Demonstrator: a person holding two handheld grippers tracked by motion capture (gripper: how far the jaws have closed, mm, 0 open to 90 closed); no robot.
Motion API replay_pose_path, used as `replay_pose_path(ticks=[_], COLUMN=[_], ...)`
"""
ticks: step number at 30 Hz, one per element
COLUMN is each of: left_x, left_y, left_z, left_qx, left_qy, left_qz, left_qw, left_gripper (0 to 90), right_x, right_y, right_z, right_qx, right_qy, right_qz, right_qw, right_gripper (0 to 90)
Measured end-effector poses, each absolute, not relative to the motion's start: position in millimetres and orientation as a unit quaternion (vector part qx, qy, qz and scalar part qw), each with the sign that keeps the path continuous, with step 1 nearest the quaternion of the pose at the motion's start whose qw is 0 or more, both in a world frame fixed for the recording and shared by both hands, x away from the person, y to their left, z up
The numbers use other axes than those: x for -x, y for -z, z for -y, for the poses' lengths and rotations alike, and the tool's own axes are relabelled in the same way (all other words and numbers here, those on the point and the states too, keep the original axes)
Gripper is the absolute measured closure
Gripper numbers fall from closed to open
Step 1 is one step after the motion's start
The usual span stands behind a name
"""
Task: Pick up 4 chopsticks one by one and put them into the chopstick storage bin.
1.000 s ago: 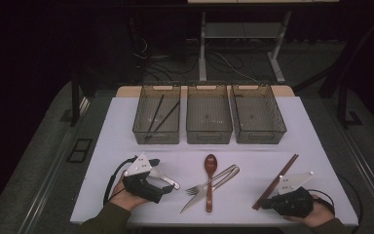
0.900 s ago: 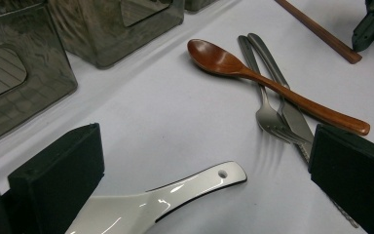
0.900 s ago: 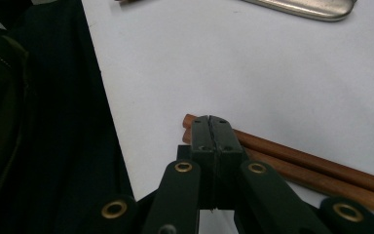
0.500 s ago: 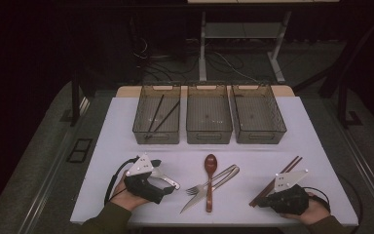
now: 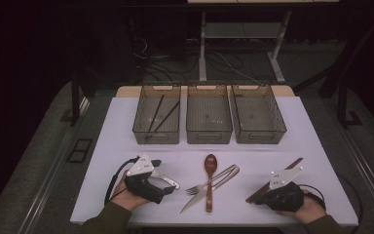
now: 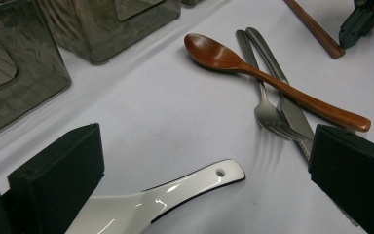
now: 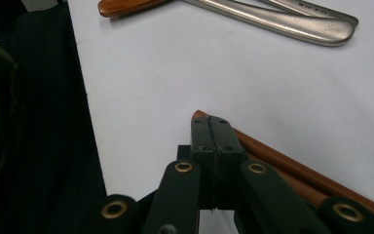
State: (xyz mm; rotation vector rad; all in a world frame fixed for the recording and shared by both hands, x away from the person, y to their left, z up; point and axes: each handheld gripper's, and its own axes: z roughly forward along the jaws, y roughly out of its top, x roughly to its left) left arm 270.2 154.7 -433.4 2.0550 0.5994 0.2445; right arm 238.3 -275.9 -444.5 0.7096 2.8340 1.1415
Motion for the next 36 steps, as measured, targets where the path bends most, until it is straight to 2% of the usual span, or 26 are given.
replay_pose_path(ticks=[36], left_x=[-269.9], left_y=[433.8], left_z=[-153.3], left_qx=[-0.843], left_qy=[-0.101], left_qz=[-0.242], left_qw=[0.469], left_gripper=[0.0], right_x=[-262.5], right_y=[444.4], right_z=[247.0], right_qx=[-0.22], right_qy=[-0.375], right_qz=[-0.901], right_qw=[0.016], right_gripper=[89.7])
